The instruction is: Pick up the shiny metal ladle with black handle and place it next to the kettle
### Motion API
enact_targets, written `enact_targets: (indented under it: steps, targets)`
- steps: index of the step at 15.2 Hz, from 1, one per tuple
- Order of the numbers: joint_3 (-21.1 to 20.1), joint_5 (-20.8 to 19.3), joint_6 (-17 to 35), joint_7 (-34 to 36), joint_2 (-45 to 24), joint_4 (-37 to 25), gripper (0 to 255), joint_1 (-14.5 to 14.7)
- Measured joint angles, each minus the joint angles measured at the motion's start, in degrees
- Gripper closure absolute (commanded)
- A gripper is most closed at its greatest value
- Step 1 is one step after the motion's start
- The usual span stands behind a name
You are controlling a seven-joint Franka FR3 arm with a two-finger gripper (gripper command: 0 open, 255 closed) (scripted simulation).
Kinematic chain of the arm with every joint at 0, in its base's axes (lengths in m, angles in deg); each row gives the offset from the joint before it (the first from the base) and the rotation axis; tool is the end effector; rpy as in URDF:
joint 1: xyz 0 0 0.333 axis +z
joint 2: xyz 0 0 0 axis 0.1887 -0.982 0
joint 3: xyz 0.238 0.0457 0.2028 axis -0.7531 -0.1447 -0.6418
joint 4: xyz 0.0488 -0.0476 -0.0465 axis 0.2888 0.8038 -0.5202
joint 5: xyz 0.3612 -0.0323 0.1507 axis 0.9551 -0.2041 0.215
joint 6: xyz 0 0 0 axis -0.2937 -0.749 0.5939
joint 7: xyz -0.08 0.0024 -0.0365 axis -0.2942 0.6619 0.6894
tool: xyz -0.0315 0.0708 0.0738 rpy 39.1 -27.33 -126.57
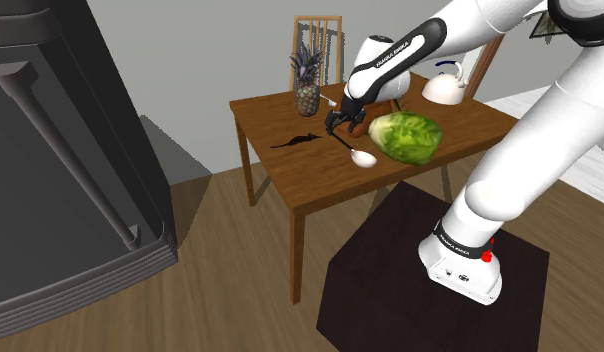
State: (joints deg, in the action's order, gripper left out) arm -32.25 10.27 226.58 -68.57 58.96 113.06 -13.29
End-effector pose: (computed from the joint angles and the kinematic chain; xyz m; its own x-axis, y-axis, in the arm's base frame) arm 0.4486 -0.1043 0.3419 0.8942 -0.3887 0.2221 -0.3736 -0.9213 -0.1081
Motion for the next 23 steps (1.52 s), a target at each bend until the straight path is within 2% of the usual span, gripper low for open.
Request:
enact_targets:
  steps: [1,4,10,14,23]
  targets:
    - [0.1,0.1,0.0,-0.3,-0.2,0.0,255,0.0]
    - [1.4,1.1,0.7,-3.0,1.7,1.2,255,-0.4]
    - [1.4,1.1,-1.0,-2.4,-1.9,2.1,255,-0.5]
    - [0.3,-1.0,-4.7,0.7,0.0,1.7,255,-0.5]
    - [-0.3,-3.0,-12.7,2.6,5.3,-1.0,255,-1.1]
